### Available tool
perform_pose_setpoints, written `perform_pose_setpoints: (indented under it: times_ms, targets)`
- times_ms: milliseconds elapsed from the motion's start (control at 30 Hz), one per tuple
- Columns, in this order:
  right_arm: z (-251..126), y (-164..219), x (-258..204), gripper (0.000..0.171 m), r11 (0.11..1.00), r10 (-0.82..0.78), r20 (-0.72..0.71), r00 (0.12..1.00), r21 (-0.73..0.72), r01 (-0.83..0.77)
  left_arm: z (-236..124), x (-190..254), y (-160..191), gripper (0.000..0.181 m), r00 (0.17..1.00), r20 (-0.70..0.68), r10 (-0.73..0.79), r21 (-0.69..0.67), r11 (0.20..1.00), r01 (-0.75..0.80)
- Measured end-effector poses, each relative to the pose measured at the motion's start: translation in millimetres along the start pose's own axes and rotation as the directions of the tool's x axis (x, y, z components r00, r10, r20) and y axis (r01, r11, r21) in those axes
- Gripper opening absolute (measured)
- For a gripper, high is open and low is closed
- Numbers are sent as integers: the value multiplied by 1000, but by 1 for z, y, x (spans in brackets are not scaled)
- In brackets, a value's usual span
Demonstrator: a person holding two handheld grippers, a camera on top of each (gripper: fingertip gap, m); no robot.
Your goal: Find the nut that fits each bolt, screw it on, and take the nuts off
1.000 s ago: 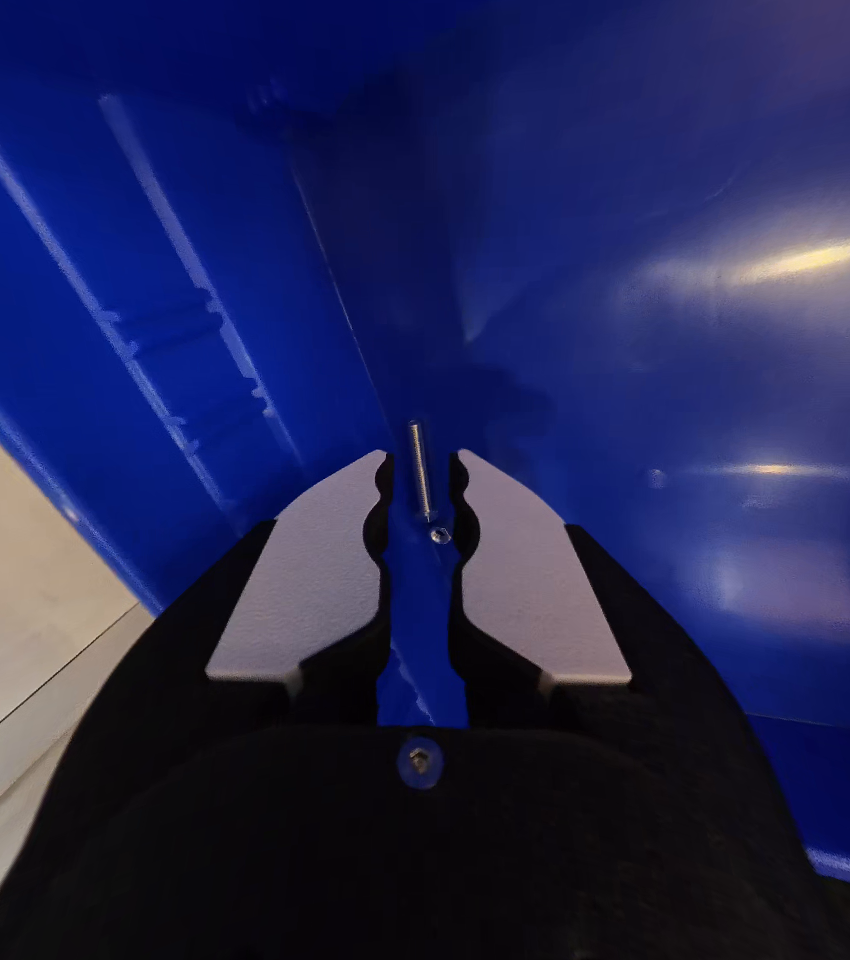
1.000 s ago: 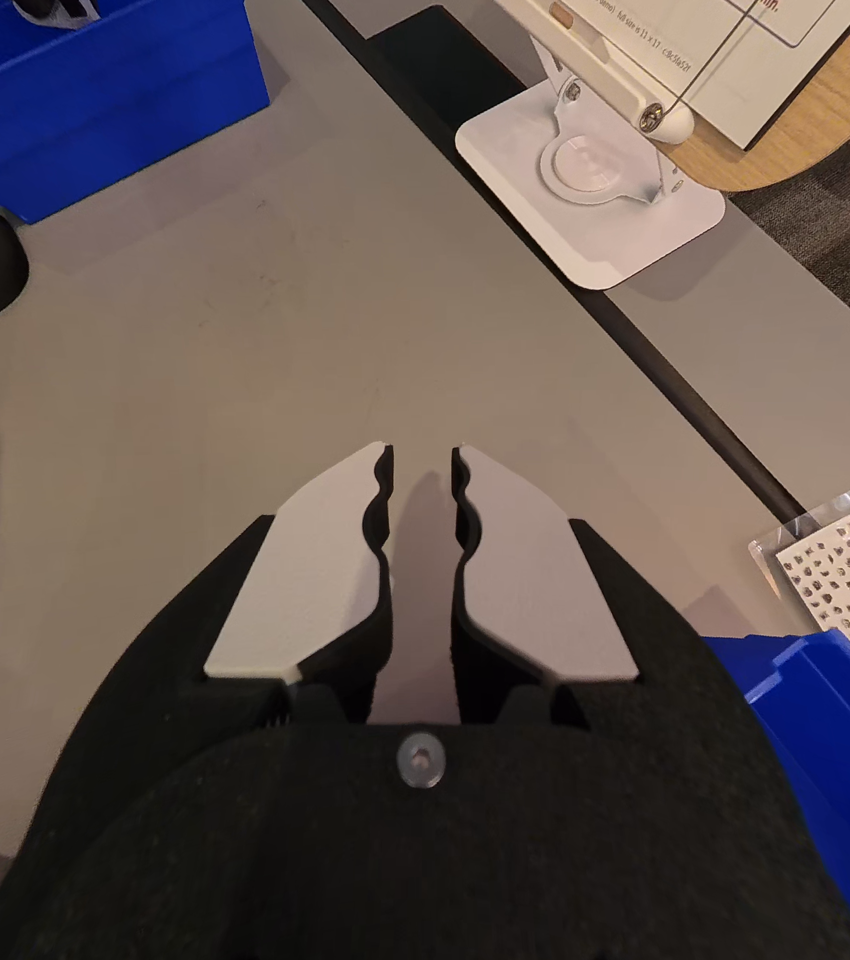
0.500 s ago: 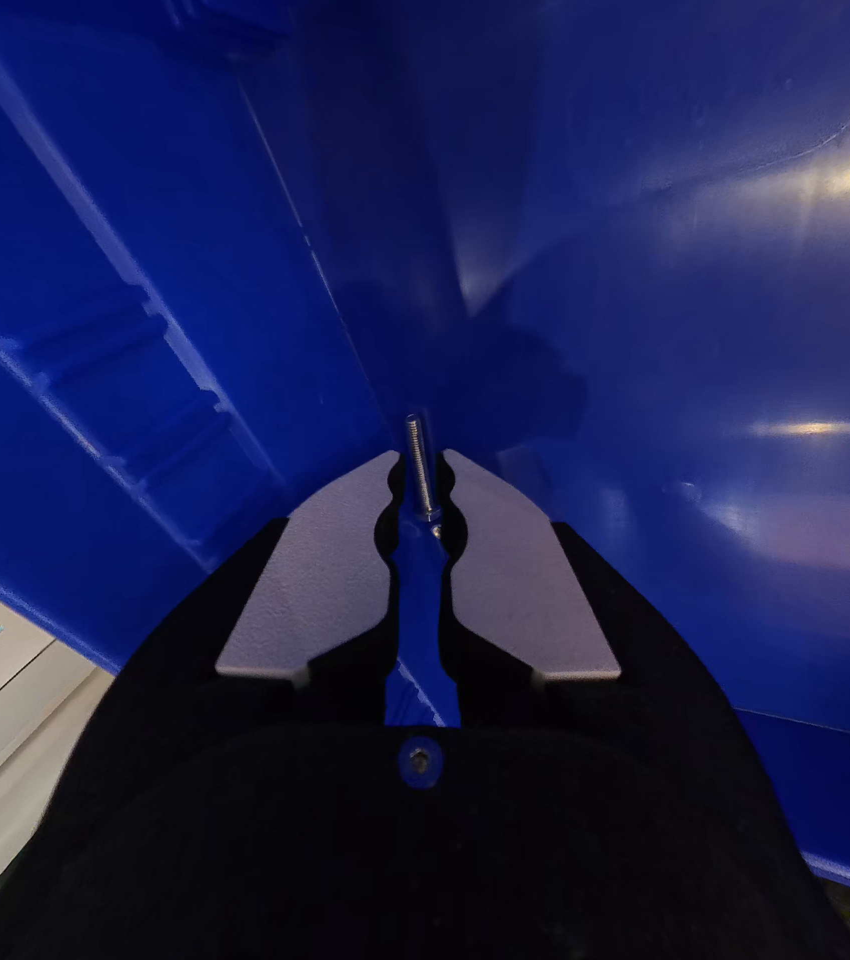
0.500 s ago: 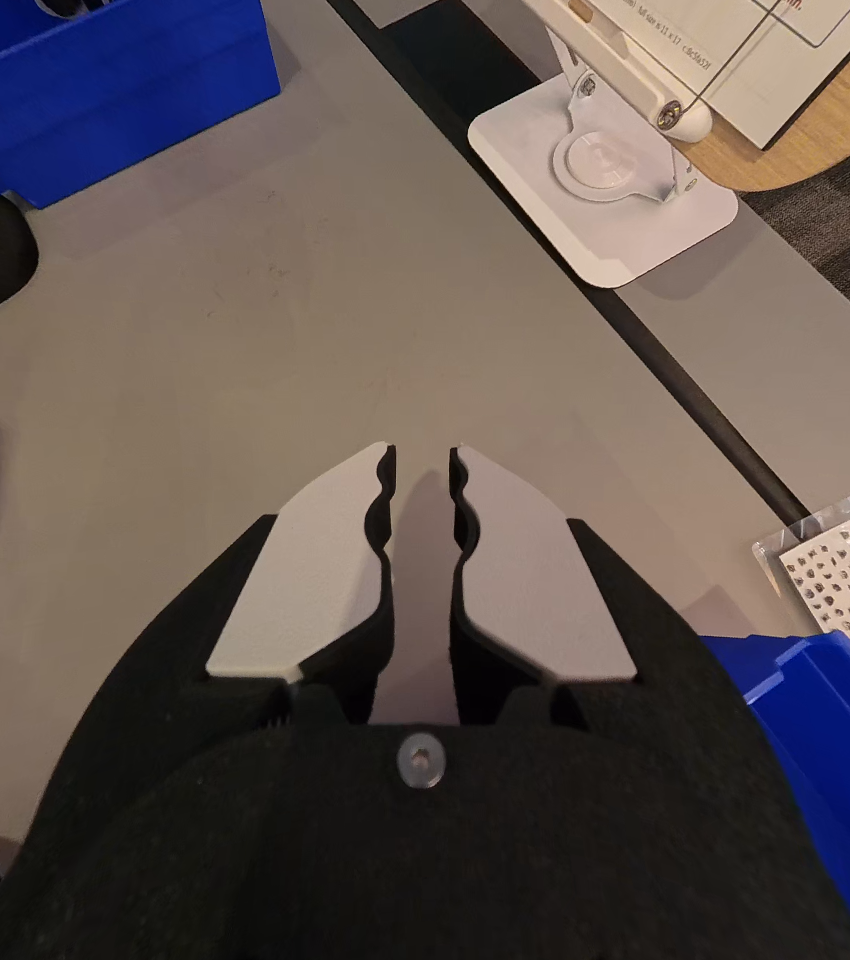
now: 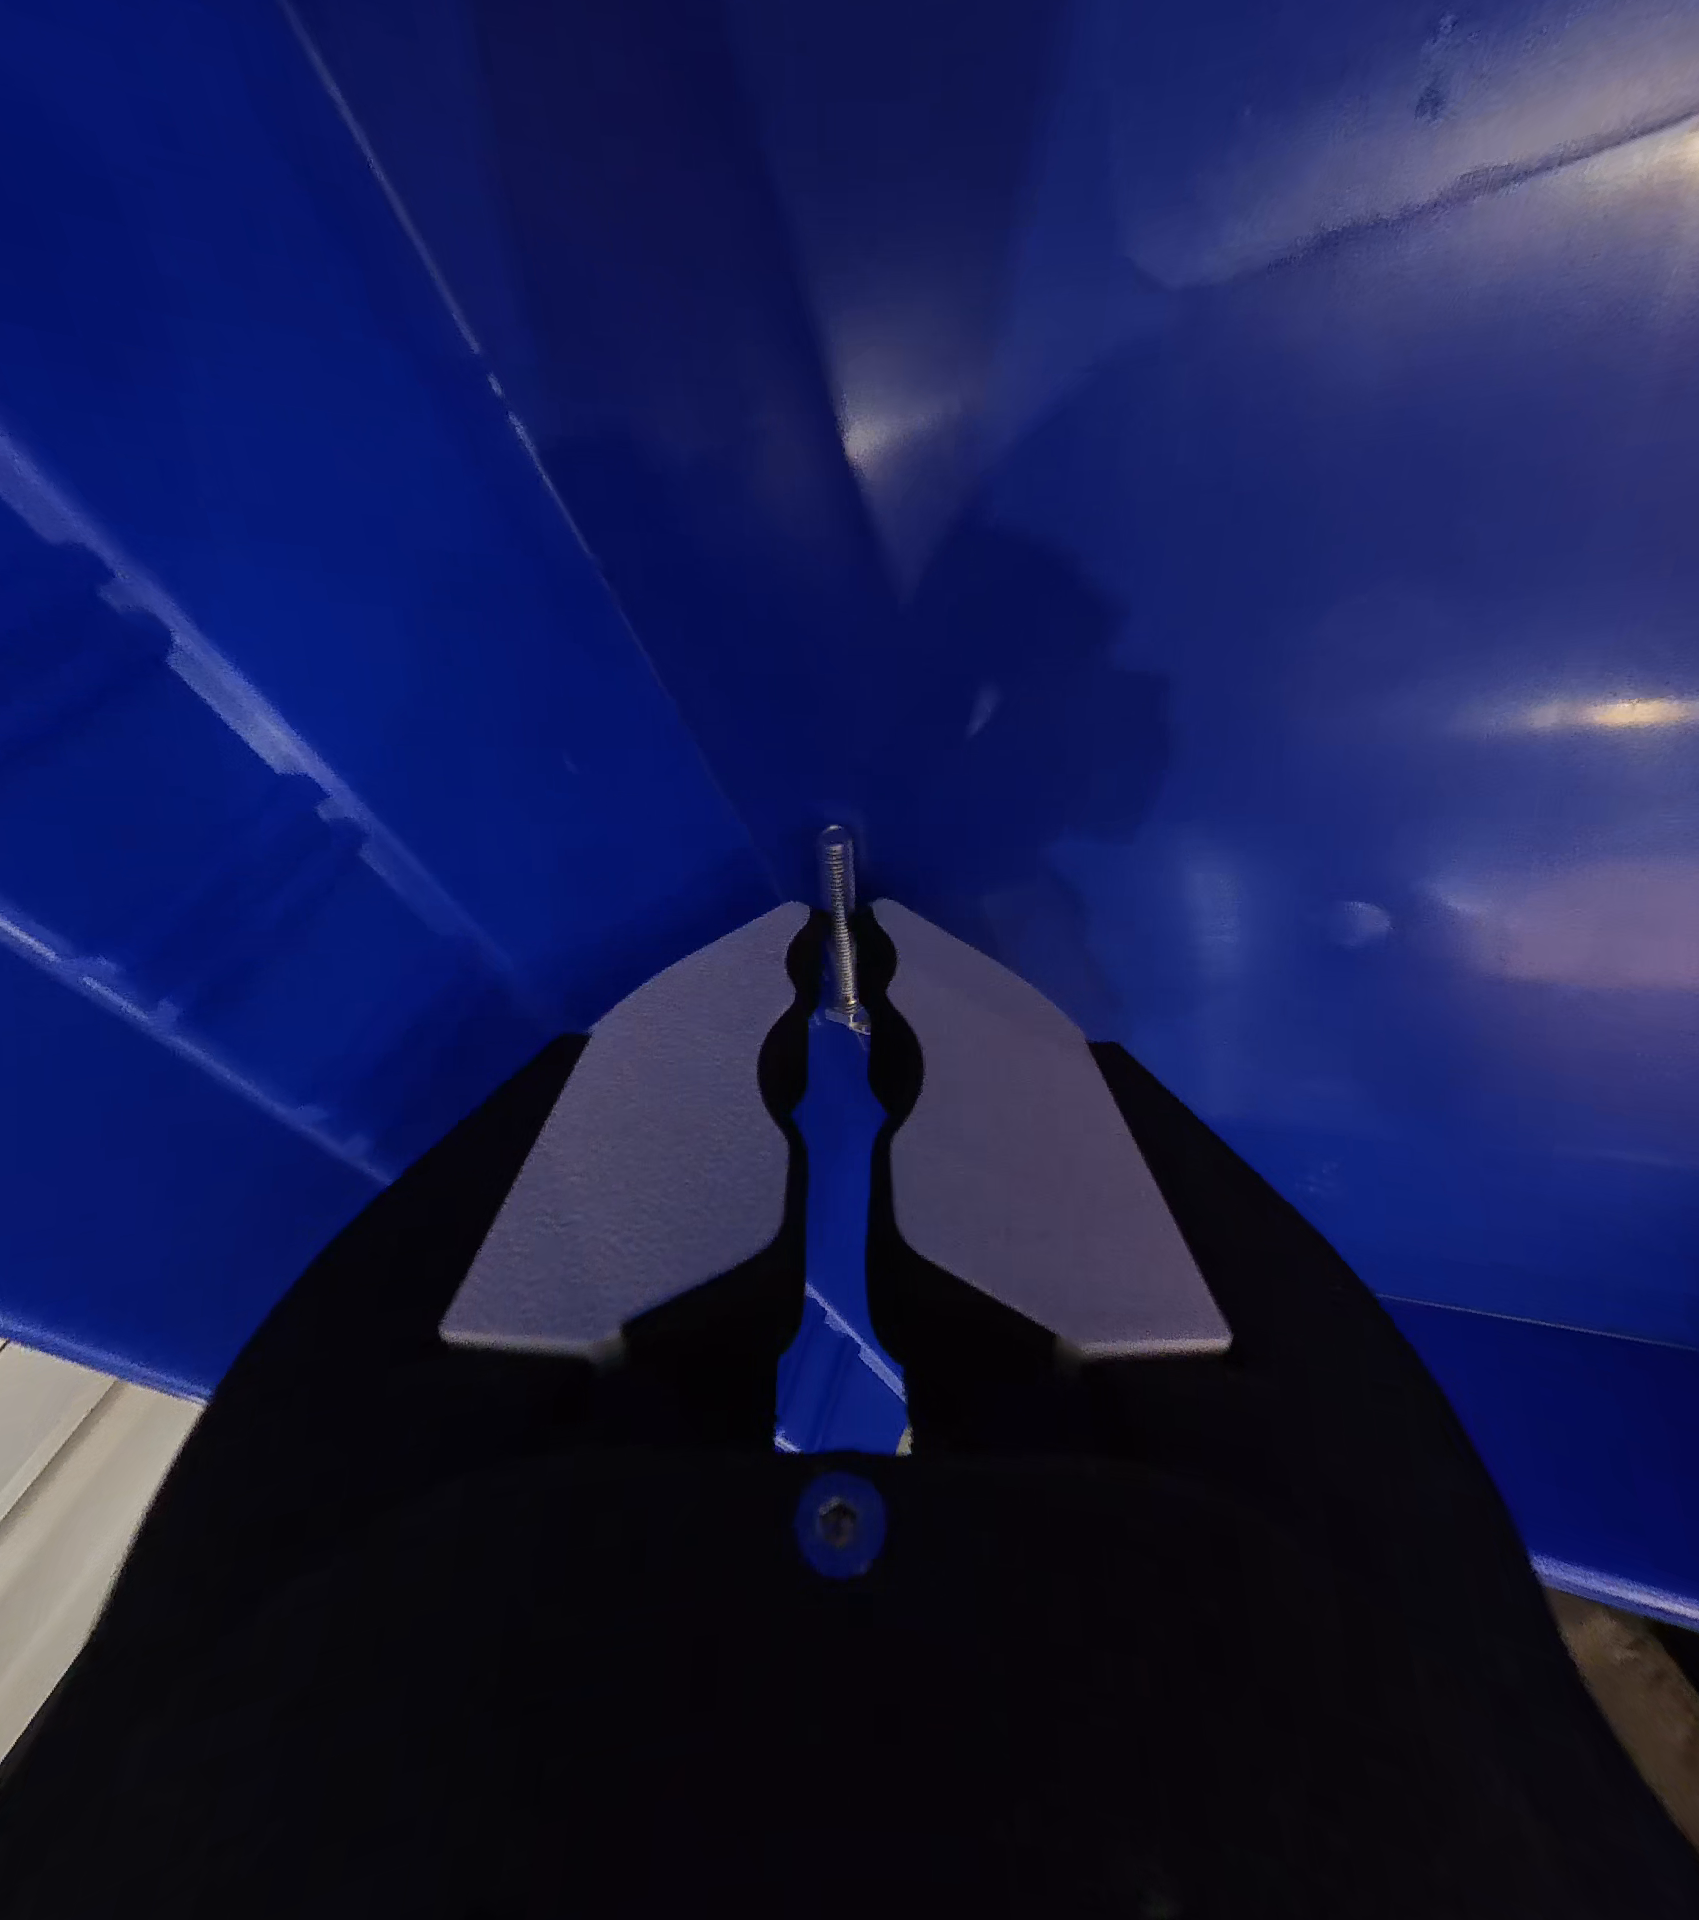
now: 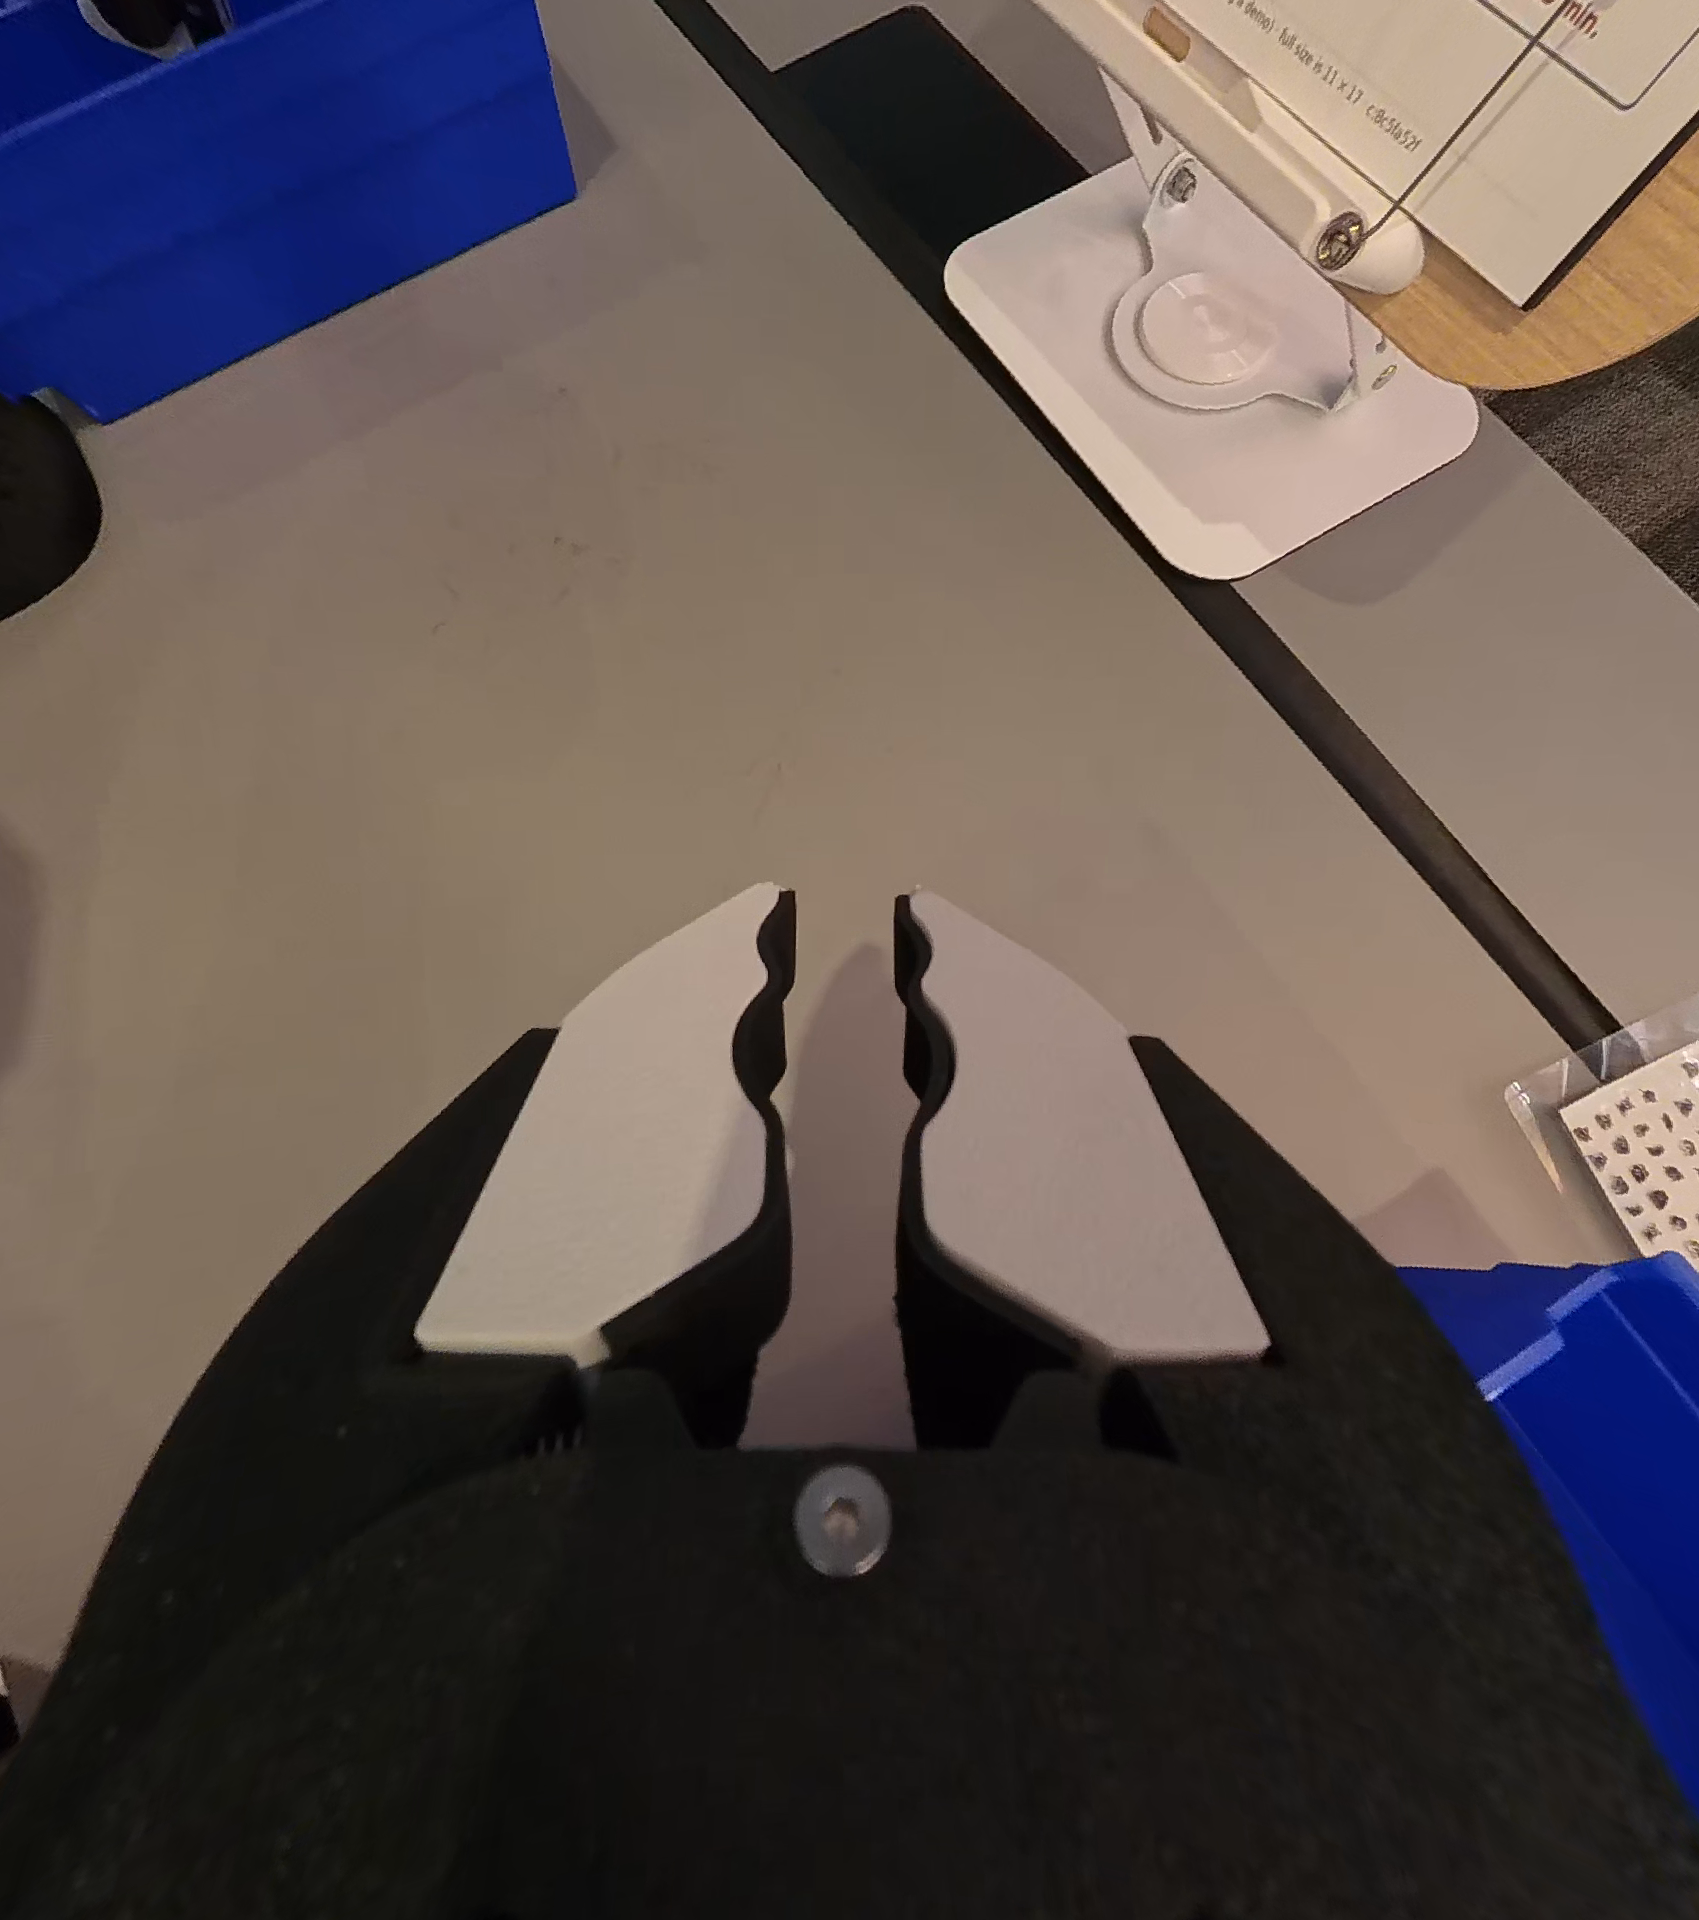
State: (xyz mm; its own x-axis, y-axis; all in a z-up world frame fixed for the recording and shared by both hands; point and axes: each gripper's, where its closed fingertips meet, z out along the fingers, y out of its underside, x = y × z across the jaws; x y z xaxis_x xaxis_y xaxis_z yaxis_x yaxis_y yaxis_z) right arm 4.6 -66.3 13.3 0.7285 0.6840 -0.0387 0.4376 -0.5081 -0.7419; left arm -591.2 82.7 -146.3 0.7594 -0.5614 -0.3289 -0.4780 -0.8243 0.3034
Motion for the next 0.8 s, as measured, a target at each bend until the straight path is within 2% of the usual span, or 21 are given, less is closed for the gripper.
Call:
perform_pose_setpoints:
  times_ms: [300, 567, 800]
  targets:
    - [2, 1, -2, 17, 1000, -6, 4, 1000, -12, 6, 0, 5, 2, 5, 996, -82, 27, 15, 1000, -26]
    - [1, 1, -3, 16, 1000, -12, 7, 1000, -9, 12, -2, 6, 2, 5, 994, -56, 89, 32, 996, -87]
    - [0, 2, -2, 16, 1000, -9, 8, 1000, -10, 9, -43, 15, 5, 5, 982, -129, 139, 172, 978, -116]
